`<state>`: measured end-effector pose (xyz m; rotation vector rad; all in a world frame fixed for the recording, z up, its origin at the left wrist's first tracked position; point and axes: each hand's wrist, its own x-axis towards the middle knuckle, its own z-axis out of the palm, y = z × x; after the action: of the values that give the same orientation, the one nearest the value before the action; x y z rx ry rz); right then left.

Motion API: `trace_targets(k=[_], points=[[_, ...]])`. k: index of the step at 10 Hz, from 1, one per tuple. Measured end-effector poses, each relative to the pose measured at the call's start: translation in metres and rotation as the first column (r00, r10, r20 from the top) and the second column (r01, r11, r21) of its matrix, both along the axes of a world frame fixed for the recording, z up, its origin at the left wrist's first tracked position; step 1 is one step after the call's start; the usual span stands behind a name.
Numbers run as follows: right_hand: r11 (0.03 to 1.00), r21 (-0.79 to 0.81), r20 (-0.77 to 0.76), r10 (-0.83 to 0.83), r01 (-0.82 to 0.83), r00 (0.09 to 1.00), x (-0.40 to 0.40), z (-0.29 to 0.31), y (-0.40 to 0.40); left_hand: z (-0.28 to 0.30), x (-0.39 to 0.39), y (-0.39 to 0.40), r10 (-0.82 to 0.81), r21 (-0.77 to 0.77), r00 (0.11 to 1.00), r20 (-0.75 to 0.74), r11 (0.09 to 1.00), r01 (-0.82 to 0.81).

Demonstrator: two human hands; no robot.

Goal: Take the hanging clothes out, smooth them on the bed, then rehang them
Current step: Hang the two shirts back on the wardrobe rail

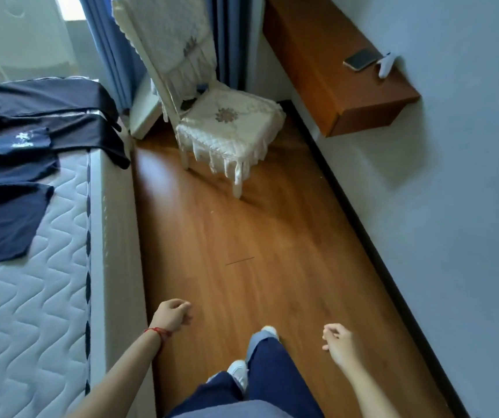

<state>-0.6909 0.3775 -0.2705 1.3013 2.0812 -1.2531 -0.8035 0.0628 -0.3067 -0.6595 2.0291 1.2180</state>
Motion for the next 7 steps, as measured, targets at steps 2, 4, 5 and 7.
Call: trace_targets(k=[2,4,5,7], points=[[0.97,0.01,0.059,0.243,-0.244,0.968,-0.148,-0.049,0.025,-0.011,-0.092,0.004,0.207,0.0,0.978,0.03,0.978,-0.208],[0.843,0.037,0.042,0.536,-0.537,0.843,-0.32,-0.05,0.017,-0.012,-0.152,-0.013,0.457,-0.045,0.885,0.092,0.889,-0.455],[0.734,0.066,0.058,0.673,-0.676,0.737,-0.4,-0.051,0.0,-0.009,-0.186,-0.028,0.563,-0.053,0.822,0.087,0.826,-0.561],[0.561,0.043,0.02,0.827,-0.826,0.562,-0.539,-0.044,-0.071,-0.019,-0.241,-0.062,0.733,-0.065,0.676,0.073,0.68,-0.731]])
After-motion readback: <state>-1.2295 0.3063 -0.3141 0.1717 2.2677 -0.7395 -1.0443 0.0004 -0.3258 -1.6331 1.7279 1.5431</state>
